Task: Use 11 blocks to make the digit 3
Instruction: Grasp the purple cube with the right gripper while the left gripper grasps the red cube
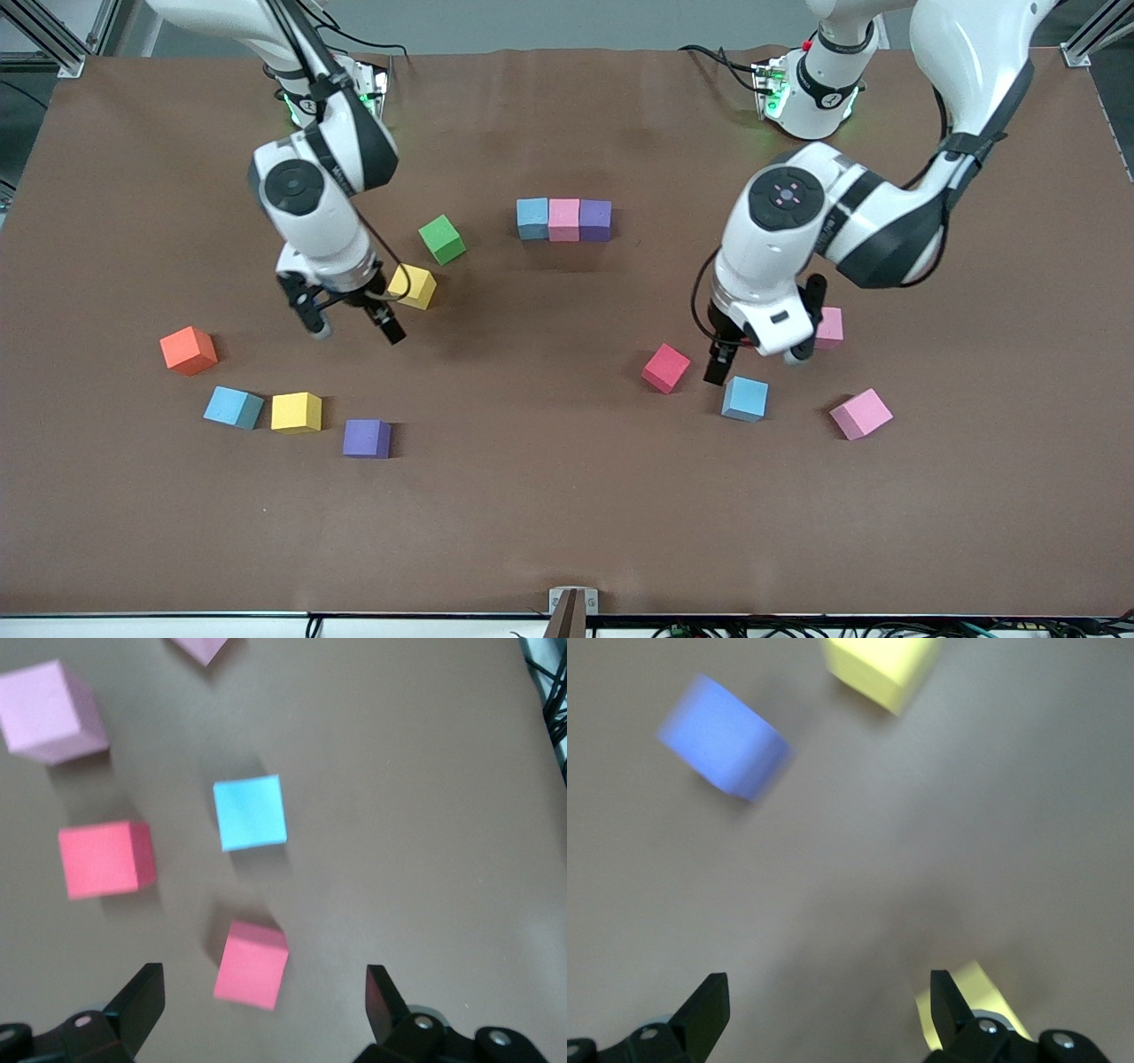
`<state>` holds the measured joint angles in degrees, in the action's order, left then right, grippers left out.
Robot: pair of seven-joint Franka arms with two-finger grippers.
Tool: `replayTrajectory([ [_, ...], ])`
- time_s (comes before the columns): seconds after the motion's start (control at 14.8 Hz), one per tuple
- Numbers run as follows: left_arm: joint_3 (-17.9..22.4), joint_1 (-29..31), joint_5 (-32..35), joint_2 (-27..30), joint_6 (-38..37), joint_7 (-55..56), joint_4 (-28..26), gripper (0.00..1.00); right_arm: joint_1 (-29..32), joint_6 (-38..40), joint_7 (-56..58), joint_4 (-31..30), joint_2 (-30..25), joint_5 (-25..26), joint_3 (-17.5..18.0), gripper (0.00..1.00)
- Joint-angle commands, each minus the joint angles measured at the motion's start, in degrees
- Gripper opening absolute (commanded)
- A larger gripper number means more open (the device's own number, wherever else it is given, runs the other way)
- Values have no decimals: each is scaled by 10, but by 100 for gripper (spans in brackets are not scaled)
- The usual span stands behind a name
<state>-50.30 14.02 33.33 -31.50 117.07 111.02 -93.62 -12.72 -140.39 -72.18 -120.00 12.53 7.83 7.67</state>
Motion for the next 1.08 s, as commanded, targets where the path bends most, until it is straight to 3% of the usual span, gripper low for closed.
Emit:
replayTrajectory([
  [0.0, 17, -2, 5, -7, -17, -95, 26, 100, 21, 6, 120, 114, 83, 12, 10, 100],
  [0.27, 22, 36, 5, -7, -47, -291, 28, 100, 52, -30, 307, 186, 163, 13, 10, 100],
  [0.54, 24, 34, 6, -20, -49, -380, 29, 100, 48, -51, 325, 188, 183, 26, 9, 100],
  [0.68, 23, 29, 7, -43, -49, -401, 30, 100, 40, -40, 328, 191, 189, 35, 10, 100],
  [0.88, 22, -4, 3, -79, -48, -395, 49, 100, 58, -42, 395, 195, 191, 102, 9, 100],
  [1.02, 23, -18, -29, -94, -45, -362, 50, 100, 63, -39, 447, 215, 209, 100, 10, 100],
])
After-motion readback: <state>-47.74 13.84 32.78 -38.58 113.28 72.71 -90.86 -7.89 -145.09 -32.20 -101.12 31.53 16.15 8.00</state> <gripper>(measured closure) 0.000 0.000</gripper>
